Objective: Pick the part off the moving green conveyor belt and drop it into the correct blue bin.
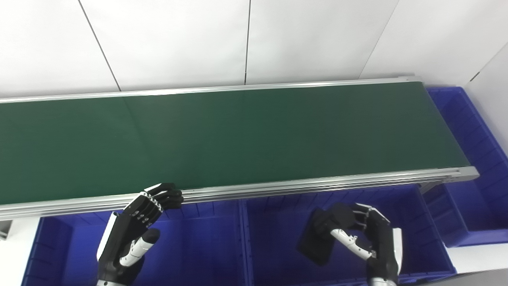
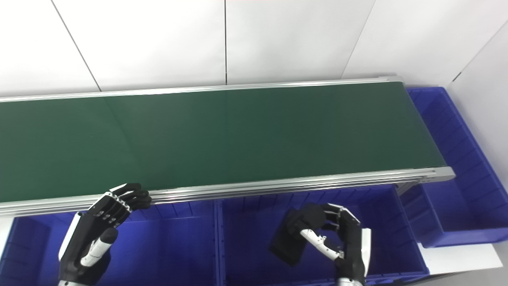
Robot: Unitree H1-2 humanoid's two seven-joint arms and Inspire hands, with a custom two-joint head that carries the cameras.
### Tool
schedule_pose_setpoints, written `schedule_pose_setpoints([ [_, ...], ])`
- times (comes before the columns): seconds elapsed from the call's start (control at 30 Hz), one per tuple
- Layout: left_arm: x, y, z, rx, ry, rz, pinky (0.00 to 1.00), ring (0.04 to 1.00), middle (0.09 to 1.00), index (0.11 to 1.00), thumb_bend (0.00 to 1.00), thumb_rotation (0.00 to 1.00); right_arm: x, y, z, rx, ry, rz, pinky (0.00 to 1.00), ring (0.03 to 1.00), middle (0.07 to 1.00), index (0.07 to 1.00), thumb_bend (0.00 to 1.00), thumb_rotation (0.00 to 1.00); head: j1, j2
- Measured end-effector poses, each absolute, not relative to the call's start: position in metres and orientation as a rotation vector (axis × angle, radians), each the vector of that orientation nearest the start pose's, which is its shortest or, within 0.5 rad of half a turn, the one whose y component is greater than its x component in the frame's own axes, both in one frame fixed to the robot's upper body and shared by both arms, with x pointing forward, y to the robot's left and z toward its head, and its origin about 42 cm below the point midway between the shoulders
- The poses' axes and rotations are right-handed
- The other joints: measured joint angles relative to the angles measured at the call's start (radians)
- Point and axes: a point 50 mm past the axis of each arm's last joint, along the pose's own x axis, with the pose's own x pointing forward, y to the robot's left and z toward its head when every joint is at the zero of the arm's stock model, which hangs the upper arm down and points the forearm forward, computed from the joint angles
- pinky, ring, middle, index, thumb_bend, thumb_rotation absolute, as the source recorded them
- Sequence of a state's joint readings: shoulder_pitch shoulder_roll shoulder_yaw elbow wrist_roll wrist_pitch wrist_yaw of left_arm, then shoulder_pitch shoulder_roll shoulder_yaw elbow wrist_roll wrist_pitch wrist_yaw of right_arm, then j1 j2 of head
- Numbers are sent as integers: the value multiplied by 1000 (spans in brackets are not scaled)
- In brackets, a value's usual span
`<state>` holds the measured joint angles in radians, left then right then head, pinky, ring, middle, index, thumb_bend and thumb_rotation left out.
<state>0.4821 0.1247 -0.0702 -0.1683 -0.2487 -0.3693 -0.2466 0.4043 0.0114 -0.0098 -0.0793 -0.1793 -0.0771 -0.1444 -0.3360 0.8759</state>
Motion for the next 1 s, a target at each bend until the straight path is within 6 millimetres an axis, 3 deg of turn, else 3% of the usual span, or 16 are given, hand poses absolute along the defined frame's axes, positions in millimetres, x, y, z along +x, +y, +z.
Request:
schedule_pose_setpoints([
  [0.1, 116, 243, 75, -118, -80, -166, 663, 678, 699, 726, 884, 624, 138, -238, 40, -202, 256, -184, 908, 931, 936, 974, 900, 415, 2, 0],
  [0.3, 116, 242, 74, -119, -80, -167, 665, 680, 701, 728, 877, 620, 136, -239, 46, -204, 244, -159, 867, 931, 951, 985, 923, 431, 6, 0],
  [0.57, 116, 241, 74, -116, -79, -168, 663, 677, 700, 726, 879, 624, 136, -236, 56, -190, 211, -138, 861, 924, 934, 961, 900, 378, 14, -2],
  [0.7, 116, 241, 74, -113, -79, -170, 663, 675, 698, 725, 859, 627, 137, -229, 75, -168, 142, -121, 781, 841, 871, 912, 854, 353, 28, -5],
  [1.0, 117, 235, 73, -103, -77, -167, 663, 675, 696, 728, 842, 638, 140, -185, 131, -75, -57, 72, 726, 805, 835, 889, 825, 350, 75, -11],
])
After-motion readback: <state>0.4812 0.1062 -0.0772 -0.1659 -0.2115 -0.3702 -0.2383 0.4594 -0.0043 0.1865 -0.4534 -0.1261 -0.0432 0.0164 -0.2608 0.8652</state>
